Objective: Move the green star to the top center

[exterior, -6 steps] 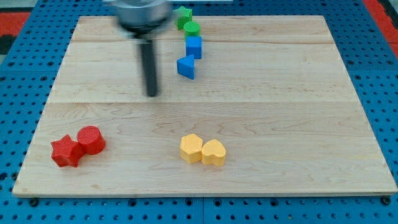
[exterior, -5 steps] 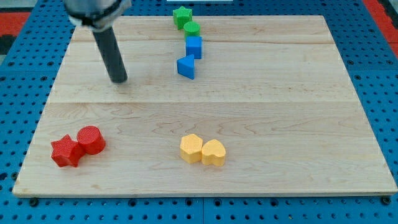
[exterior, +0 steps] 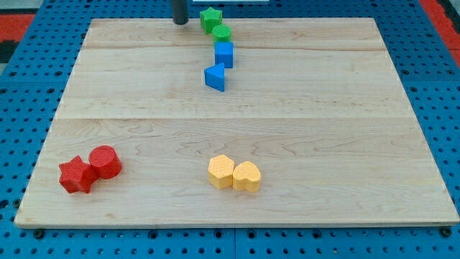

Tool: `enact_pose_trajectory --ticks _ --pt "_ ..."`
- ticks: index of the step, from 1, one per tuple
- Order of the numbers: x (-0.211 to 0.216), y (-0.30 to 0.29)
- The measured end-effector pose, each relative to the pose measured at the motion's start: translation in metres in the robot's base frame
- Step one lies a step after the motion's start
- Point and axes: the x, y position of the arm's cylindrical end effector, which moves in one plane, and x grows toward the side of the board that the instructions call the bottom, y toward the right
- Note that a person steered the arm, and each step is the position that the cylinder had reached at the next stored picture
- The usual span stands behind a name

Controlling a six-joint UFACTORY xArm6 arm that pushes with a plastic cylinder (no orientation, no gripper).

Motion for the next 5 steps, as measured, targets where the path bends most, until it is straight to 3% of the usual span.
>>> enact_pose_trajectory --ticks 5 --pt "0.004 0.025"
